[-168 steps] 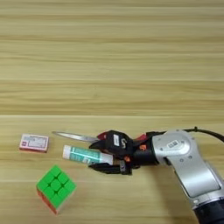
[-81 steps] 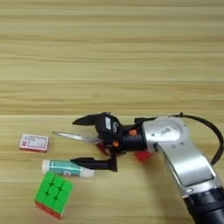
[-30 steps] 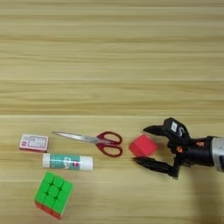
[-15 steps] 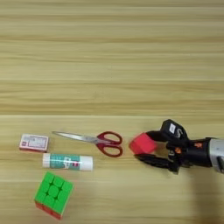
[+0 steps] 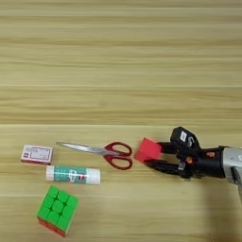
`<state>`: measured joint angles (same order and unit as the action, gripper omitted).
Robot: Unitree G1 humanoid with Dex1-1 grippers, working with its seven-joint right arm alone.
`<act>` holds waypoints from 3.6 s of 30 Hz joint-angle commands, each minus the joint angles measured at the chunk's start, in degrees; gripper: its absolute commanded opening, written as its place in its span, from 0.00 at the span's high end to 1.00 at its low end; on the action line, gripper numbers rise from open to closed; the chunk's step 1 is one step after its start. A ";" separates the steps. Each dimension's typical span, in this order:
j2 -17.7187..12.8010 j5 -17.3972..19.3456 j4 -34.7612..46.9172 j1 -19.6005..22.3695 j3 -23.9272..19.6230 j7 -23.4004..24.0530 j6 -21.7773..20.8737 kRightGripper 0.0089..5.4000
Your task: Move the objects on the table
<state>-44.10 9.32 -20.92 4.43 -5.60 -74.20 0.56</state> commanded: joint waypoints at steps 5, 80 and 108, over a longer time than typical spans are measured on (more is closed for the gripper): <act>-2.53 2.50 5.40 6.19 -2.14 2.30 1.03 0.59; 24.36 -5.68 6.72 18.59 17.11 20.47 9.32 0.40; 10.83 11.79 39.49 15.41 -1.30 16.99 22.48 0.01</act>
<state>-29.27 20.21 16.75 18.70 -3.66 -57.31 24.56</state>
